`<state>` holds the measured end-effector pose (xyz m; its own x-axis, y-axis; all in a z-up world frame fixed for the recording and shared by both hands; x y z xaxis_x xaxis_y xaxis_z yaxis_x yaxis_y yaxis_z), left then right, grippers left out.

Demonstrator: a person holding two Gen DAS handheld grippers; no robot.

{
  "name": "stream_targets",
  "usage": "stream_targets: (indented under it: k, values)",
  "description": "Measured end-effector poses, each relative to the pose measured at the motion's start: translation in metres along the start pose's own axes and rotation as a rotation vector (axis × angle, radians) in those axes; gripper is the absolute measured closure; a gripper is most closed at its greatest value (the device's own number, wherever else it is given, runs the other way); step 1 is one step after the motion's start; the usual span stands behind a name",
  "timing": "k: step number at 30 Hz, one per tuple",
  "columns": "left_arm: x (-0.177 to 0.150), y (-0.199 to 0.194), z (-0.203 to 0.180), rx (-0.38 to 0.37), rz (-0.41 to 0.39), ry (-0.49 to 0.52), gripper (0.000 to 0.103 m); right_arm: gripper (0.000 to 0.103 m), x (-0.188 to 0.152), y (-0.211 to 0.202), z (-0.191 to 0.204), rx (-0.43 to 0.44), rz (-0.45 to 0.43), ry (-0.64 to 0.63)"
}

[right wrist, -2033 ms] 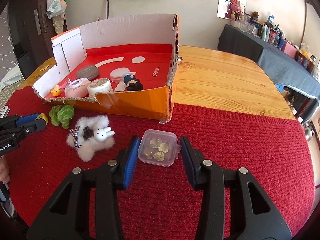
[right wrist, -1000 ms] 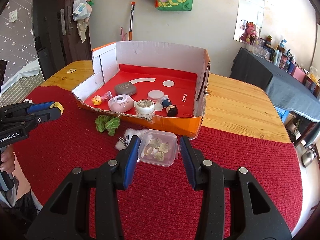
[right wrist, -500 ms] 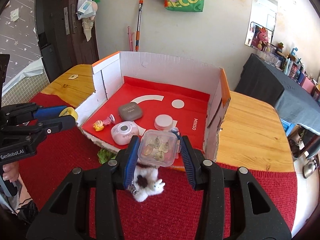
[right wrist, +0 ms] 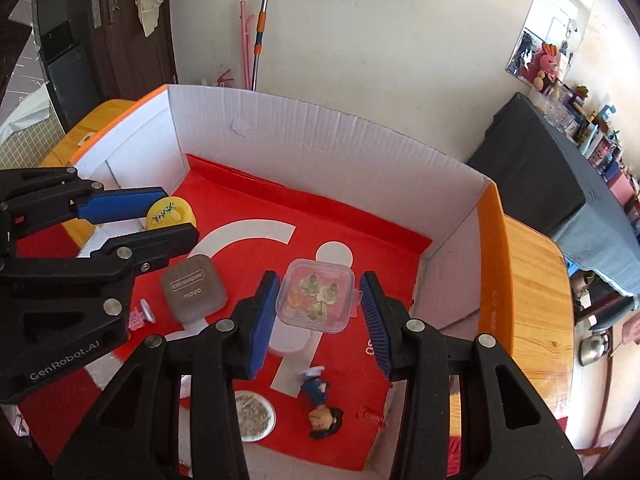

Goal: Organize objects
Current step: 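Lift the yellow jar with the left tool while the right carries the shell box over the box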

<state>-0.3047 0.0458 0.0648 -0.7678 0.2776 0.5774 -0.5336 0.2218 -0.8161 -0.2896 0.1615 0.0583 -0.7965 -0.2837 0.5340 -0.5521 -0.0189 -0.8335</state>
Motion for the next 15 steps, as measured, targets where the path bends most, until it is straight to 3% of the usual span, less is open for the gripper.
stream_targets:
  k: [6, 15]
  values:
    - [0.004, 0.034, 0.012, -0.002, 0.078, -0.038, 0.071, 0.063, 0.006, 0.037, -0.003, -0.014, 0.081, -0.005]
    - [0.009, 0.054, 0.013, 0.012, 0.124, -0.033, 0.071, 0.063, 0.010, 0.066, -0.020, -0.019, 0.174, 0.025]
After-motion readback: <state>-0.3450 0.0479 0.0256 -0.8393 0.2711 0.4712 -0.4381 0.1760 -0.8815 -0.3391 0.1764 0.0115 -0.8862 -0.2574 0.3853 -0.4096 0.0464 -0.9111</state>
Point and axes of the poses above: each gripper's, at about its wrist camera, not at the fingertips, and y roughly the way its jaws point, z to its left, x to its top, the point moved 3 cm from there along y, roughly the way its jaws point, and after that the axes turned 1 degree about z, right-handed, at the moved point
